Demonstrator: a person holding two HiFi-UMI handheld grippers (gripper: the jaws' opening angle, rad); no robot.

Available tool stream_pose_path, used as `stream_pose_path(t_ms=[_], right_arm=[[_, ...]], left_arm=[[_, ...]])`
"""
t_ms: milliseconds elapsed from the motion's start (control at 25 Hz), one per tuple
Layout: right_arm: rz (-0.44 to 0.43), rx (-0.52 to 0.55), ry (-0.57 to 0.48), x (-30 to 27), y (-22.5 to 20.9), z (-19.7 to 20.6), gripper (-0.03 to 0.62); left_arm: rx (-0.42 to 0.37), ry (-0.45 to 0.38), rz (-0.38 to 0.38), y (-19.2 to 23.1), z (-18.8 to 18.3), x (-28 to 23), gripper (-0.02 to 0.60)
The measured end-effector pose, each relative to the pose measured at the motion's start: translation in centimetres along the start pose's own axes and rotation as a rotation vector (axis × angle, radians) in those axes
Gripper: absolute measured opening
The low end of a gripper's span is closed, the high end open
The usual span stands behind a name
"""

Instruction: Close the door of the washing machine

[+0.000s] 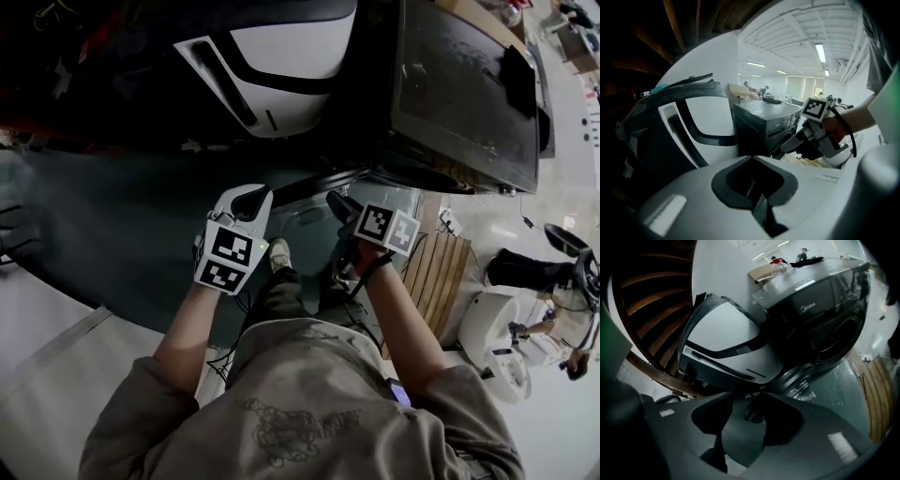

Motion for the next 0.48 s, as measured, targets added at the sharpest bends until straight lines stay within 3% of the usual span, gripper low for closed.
stream_pose_path(t_ms=[480], right_arm=[[0.047, -0.248, -0.023, -6.3, -3.0, 1.8, 0.242]], left_arm=[[0.038, 0.068, 0.041, 1.0, 5.5, -3.2, 0.0]])
Point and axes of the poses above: the fingertips, and each gripper's own axes: x backward along the fingers, y to its left, z out of its underside, the point moved 3 cm from there along x, backward along the fingers, and after that the axes turned 6 degrees about -z, right-handed, at the moved point
